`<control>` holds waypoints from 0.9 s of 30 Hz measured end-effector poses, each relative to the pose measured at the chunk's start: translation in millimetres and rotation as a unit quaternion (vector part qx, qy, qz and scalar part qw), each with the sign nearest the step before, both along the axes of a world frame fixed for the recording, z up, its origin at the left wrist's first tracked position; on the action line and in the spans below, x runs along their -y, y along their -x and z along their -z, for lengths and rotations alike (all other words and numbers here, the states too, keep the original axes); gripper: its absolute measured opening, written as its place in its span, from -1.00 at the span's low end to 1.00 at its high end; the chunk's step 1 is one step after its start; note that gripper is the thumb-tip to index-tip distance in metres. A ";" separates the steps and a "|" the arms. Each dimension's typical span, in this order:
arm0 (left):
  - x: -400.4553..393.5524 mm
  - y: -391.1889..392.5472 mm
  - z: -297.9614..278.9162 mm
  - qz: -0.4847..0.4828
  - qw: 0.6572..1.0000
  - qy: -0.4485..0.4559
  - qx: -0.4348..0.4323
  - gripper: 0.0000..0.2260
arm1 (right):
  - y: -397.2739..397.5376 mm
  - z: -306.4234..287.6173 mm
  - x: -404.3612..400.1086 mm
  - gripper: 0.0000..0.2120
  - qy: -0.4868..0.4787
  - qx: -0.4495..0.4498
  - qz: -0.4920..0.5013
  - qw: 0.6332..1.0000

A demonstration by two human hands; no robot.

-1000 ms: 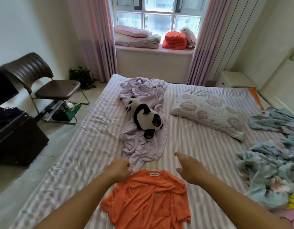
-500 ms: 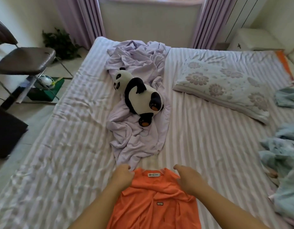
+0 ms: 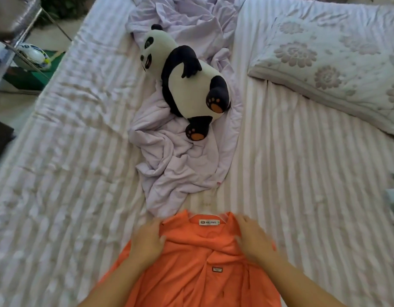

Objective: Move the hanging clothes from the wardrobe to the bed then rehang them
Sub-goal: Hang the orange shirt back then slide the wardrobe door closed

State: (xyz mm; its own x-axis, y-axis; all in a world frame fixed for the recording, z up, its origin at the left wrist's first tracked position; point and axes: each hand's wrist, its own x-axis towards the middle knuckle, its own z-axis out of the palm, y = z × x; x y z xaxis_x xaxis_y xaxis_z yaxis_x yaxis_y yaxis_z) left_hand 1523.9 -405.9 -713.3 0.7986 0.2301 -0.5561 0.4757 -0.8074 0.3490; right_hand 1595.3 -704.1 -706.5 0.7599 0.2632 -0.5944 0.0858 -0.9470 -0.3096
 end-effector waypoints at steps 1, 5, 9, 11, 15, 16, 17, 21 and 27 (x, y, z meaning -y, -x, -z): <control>3.9 -3.6 -0.7 0.004 1.000 -0.009 0.003 -0.60 | -1.7 4.5 -0.6 -0.44 -0.008 0.003 0.015 1.000; 19.3 -10.6 -1.4 0.013 1.000 -0.003 -0.004 -0.65 | -8.3 11.0 -3.9 -0.64 -0.004 -0.002 0.055 0.998; 21.4 0.1 -5.5 -0.020 0.999 0.033 -0.024 -0.65 | -3.4 4.8 -2.0 -0.62 -0.005 -0.027 0.043 0.999; 22.4 7.8 -14.8 -0.035 0.997 0.057 -0.025 -0.77 | 2.7 -4.4 -0.2 -0.65 0.006 -0.040 0.011 0.999; 20.4 17.1 -44.5 -0.043 0.995 0.091 0.014 -0.84 | 9.1 -31.4 1.1 -0.79 -0.028 -0.036 0.010 0.999; 18.5 17.7 -53.8 -0.044 0.994 0.098 0.029 -0.82 | 9.2 -40.7 1.4 -0.83 -0.051 -0.036 0.029 0.998; 15.7 17.7 -64.3 -0.042 0.993 0.106 0.039 -0.81 | 9.4 -52.1 1.5 -0.85 -0.070 -0.036 0.042 0.996; 4.9 18.9 -121.4 -0.003 0.992 0.103 0.066 -0.87 | 16.7 -112.2 -4.0 -0.85 -0.083 -0.026 0.013 0.996; -12.4 50.7 -232.3 0.010 0.989 0.095 0.116 -0.77 | 40.2 -223.7 -16.7 -0.94 -0.113 0.044 -0.021 0.992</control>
State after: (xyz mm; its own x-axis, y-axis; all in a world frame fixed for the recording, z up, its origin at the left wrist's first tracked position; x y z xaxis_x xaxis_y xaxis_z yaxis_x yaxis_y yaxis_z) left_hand 1473.2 -393.5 -481.0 0.9132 0.1221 -0.3887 0.3495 -0.7252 0.5932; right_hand 1555.1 -687.4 -482.8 0.7917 0.4148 -0.4484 0.1595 -0.8490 -0.5038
